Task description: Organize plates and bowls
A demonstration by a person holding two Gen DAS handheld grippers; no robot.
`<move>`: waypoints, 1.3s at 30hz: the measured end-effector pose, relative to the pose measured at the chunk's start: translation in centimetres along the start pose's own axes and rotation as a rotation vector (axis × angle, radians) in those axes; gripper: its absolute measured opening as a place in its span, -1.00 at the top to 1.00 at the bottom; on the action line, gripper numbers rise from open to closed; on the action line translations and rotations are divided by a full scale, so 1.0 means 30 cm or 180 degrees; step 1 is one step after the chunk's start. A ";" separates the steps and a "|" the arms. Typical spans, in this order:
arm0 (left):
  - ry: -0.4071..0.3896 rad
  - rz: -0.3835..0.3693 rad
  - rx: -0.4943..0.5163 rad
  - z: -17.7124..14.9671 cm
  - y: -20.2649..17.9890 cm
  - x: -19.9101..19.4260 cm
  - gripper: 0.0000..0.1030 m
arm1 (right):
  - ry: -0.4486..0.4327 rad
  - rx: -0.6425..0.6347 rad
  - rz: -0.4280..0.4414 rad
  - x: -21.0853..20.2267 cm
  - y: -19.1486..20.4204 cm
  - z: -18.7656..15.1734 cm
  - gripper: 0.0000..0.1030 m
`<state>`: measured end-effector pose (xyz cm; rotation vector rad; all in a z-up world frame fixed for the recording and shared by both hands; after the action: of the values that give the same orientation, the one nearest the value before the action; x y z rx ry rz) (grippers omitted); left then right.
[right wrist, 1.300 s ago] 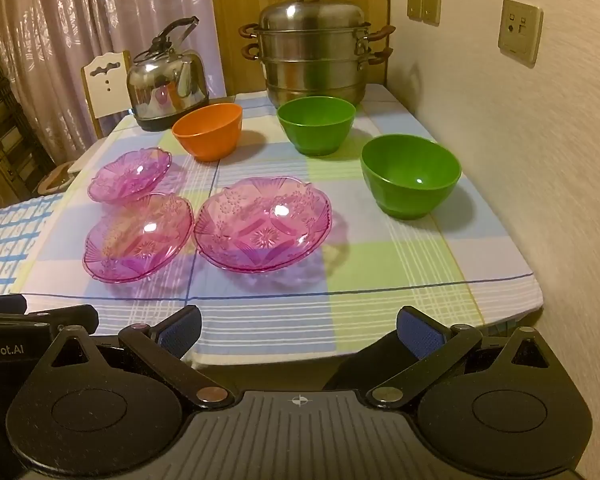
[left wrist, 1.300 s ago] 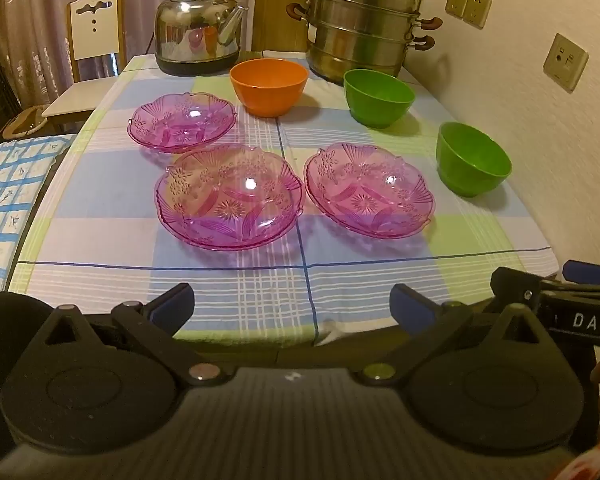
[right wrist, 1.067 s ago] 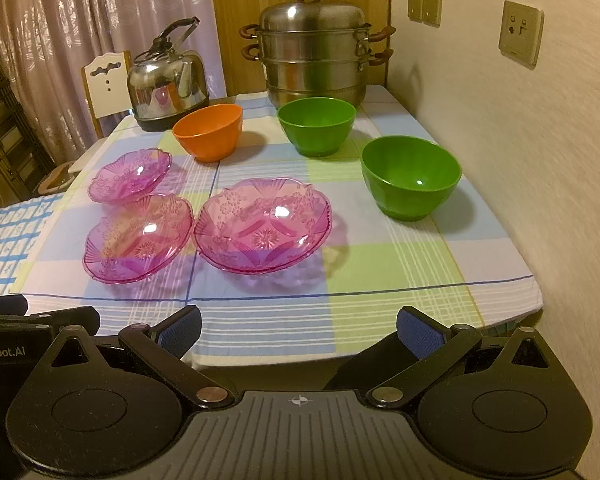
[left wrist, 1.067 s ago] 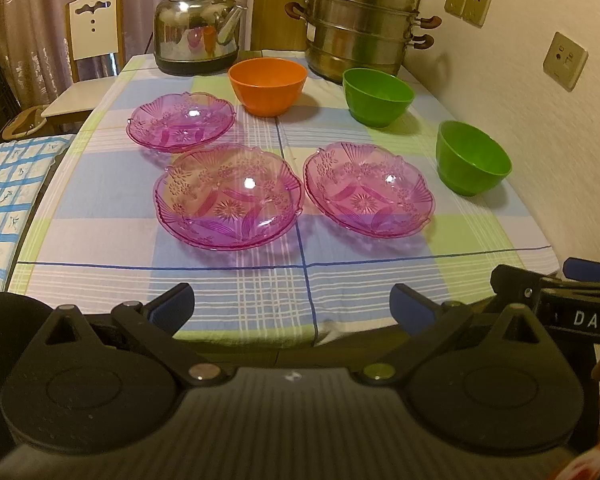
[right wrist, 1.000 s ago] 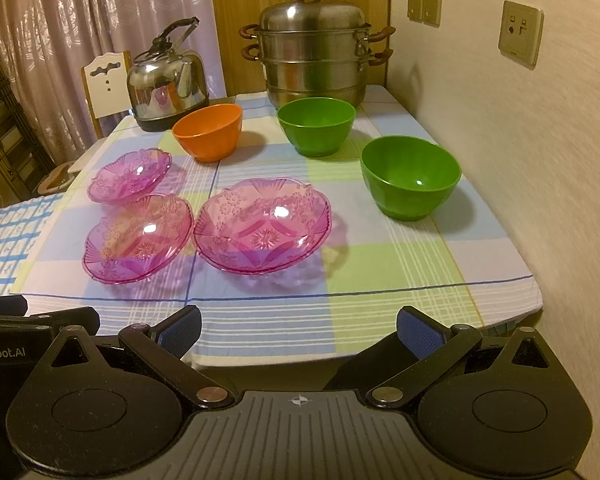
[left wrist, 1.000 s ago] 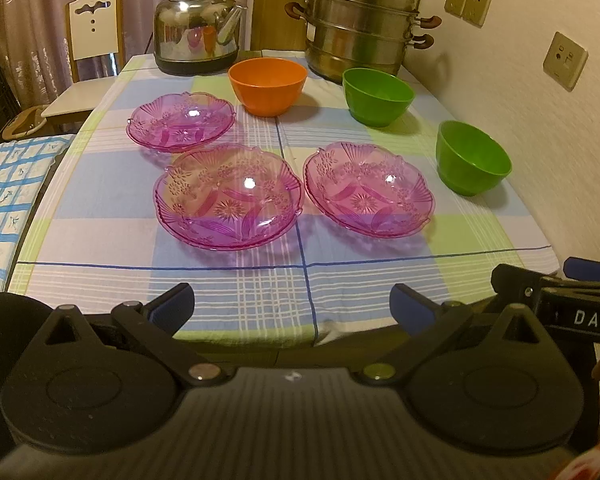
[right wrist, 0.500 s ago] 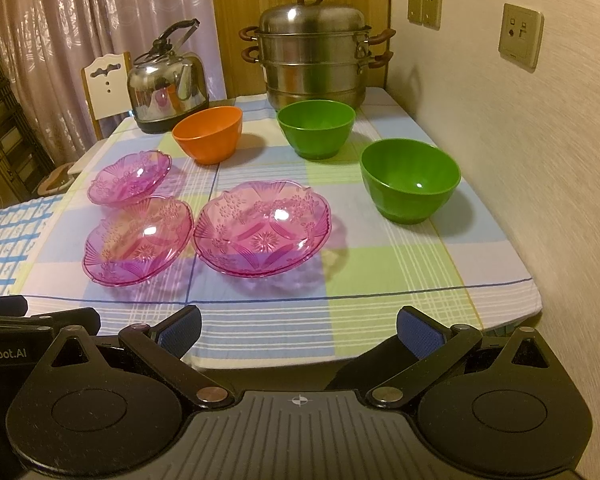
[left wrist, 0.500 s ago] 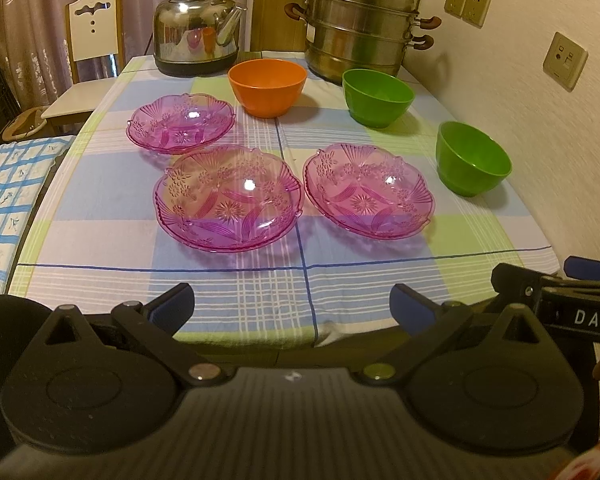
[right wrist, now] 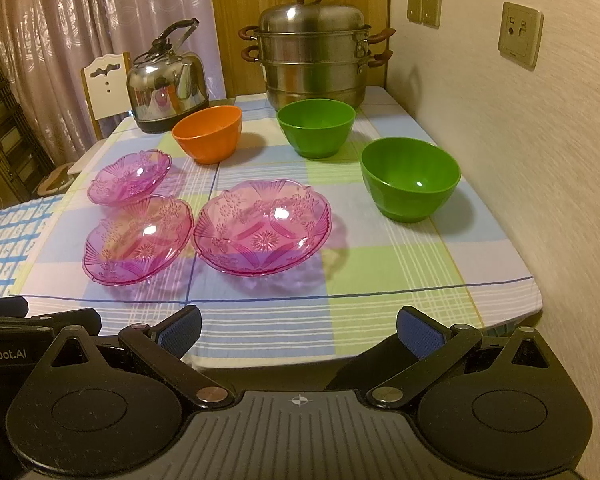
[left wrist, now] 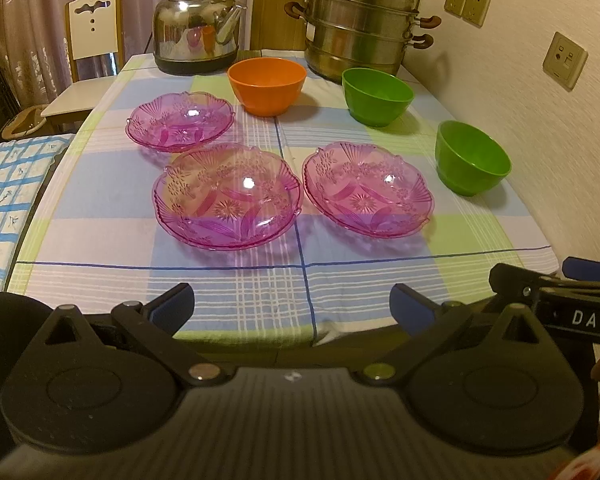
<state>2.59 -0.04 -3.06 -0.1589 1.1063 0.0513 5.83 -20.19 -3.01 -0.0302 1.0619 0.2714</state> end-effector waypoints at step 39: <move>-0.0151 -0.0360 0.0257 0.159 0.048 0.003 -1.00 | -0.0161 0.0244 0.0144 0.010 -0.009 0.063 -0.99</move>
<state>6.68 2.11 -1.21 -0.1470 1.0485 -0.0902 7.67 -20.10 -2.37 0.0693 1.0227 0.2708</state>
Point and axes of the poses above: each gripper's, at about its wrist camera, not at the fingertips, and x roughly the way its jaws point, y to its left, z to its top, the point moved 4 cm from there along x, roughly the way its jaws point, and after that the axes turned 14 degrees about y, right-handed, at the moved point
